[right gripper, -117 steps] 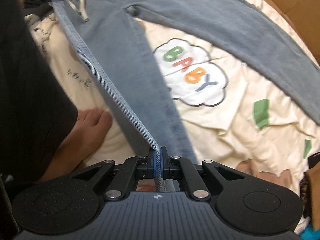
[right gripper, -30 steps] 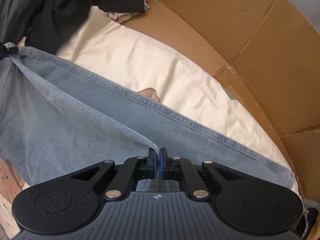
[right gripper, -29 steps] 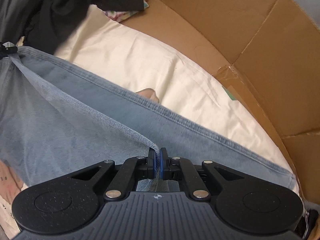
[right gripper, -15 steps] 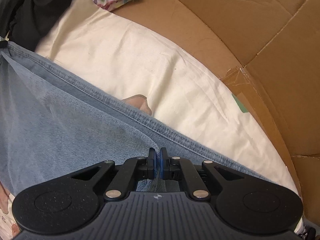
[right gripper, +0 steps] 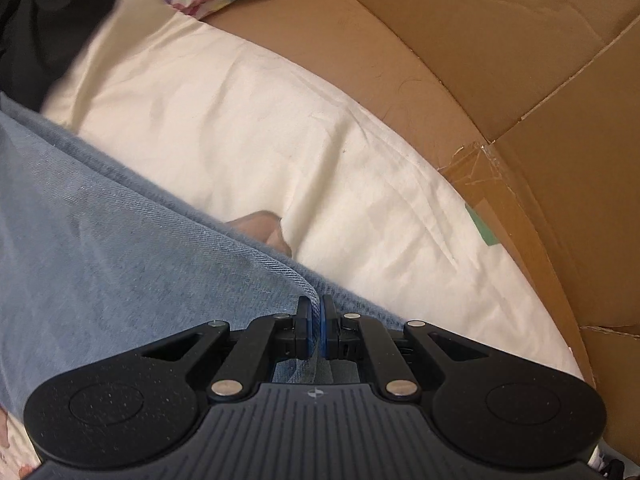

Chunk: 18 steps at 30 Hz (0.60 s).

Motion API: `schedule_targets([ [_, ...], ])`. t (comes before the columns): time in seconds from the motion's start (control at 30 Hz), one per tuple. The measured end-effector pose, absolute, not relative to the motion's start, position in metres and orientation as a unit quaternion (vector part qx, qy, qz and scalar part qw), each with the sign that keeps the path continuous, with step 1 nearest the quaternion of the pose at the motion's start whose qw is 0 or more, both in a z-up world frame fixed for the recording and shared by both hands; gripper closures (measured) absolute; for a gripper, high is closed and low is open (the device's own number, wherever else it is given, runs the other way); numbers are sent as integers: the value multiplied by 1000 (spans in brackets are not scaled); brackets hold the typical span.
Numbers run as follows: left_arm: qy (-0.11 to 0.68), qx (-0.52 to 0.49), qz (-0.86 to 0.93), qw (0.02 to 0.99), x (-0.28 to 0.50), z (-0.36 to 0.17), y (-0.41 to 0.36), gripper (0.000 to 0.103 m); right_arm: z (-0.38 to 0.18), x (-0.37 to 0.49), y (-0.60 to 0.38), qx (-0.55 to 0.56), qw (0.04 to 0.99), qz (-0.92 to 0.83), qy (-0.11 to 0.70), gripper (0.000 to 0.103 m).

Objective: Fold clothes
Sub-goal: 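Lower the folded leg onto the other leg and open both grippers, then withdraw both open grippers from the folded pants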

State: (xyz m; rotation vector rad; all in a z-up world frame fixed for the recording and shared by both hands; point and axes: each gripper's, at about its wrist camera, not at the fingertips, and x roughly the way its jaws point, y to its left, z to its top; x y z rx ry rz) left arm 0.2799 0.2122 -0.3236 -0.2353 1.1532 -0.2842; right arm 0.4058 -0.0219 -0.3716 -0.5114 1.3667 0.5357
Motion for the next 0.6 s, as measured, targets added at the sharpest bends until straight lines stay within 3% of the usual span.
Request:
schedule_targets([
  [0.23,516,-104,-160,835,261,-305,217,85,-377,401,-29,-211,734,224,606,98],
  [0.3,510,-95,-173,837,253,-299,218,85,-369,397,-33,-206,744,220,597,90],
  [0.33,509,-89,-182,836,249,-298,218,85,-364,395,-36,-204,749,217,593,79],
  [0.4,512,-77,-202,831,240,-296,215,84,-352,393,-43,-192,758,212,586,70],
  [0.53,510,-60,-226,828,234,-291,202,77,-323,383,-60,-161,781,211,566,61],
  [0.6,509,-52,-237,826,230,-289,196,67,-310,374,-70,-147,794,206,553,60],
])
